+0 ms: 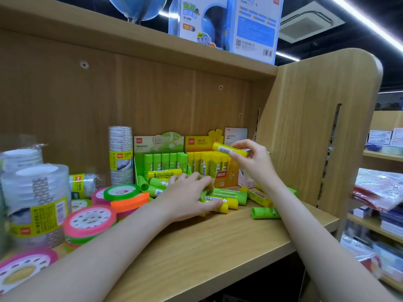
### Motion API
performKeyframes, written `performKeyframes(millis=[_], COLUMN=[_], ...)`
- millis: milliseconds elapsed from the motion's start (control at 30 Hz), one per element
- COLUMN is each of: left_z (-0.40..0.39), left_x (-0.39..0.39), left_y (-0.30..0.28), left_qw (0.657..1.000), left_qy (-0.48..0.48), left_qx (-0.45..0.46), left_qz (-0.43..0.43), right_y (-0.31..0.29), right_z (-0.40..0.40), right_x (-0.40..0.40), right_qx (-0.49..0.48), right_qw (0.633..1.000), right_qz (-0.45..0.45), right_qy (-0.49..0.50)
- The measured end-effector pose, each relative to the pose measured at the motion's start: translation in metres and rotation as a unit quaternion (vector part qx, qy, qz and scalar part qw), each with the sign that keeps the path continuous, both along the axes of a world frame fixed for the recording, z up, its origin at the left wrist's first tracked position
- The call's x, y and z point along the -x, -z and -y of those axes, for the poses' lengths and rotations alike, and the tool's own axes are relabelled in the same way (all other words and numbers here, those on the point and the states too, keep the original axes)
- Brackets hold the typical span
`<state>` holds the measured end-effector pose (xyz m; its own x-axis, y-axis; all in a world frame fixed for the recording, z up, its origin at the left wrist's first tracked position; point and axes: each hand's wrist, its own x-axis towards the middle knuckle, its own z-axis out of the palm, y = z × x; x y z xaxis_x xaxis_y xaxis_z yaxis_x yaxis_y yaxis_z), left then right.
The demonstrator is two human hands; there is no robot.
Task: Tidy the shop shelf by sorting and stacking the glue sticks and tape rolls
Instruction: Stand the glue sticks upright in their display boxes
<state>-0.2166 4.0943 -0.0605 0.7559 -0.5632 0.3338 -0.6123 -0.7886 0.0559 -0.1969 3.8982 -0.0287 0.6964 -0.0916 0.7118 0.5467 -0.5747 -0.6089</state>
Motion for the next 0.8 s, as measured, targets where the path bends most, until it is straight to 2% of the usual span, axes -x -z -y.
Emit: performKeyframes(millis=[167, 333, 533, 800], left_z=[0.000, 0.000, 0.001, 0.001], left_x=[0.001, 0.000, -0.001, 0.001], left_y=[0.000, 0.000, 0.000, 0.001], left_qw=[1.000, 1.000, 1.000, 1.000], left_qy=[0.000, -0.002, -0.002, -0.001], left_qx=[0.003, 0.004, 0.009, 0.011], left_qz=[0.001, 0.006, 0.002, -0.001], right_y=[-0.006, -0.003, 0.000, 0.005], right_z=[-0.023, -0.032, -0.033, -0.032], right_x=[-0.023, -0.042, -0.044, -0.043], right_qx=[0.037, 0.196, 0.294, 0.285], right_qw=[0.998, 0.975, 0.942, 0.942], right_qz=[0.022, -0.003, 0.009, -0.002], right_qy=[0.042, 0.101, 0.159, 0.176])
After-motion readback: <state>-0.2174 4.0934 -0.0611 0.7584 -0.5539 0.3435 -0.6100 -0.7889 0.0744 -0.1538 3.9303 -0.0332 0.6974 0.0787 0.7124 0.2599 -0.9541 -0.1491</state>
